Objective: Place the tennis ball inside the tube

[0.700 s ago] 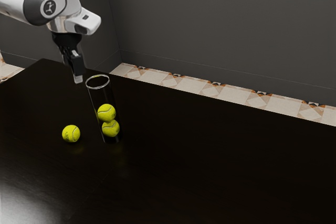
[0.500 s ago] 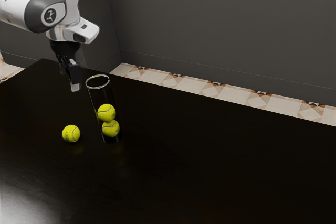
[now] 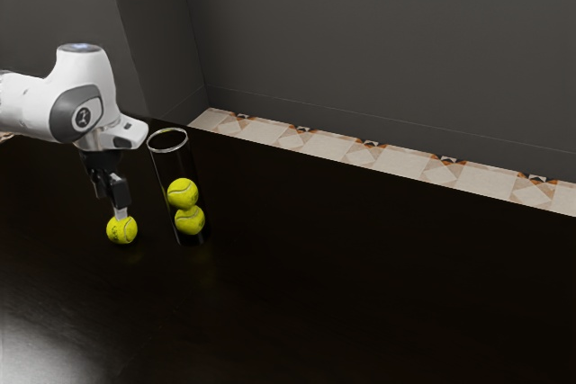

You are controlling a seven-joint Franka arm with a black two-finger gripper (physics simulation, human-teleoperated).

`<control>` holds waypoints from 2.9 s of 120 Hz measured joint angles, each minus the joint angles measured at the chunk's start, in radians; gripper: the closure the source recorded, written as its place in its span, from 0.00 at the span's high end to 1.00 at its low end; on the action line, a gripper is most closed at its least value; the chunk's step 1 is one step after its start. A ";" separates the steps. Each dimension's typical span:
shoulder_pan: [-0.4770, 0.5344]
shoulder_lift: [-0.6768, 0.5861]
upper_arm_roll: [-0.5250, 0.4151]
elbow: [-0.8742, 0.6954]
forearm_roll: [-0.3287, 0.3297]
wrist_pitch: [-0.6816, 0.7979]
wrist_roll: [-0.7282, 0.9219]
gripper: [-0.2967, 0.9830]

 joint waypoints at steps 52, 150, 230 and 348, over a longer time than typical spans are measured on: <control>0.132 0.270 0.004 0.027 -0.052 0.342 0.005 0.77; 0.462 0.132 -0.338 -0.003 -0.060 0.370 -0.007 0.49; 0.436 0.061 -0.476 0.408 -0.194 -0.206 -0.016 0.51; 0.440 0.122 -0.656 0.510 -0.080 -0.311 -0.022 0.74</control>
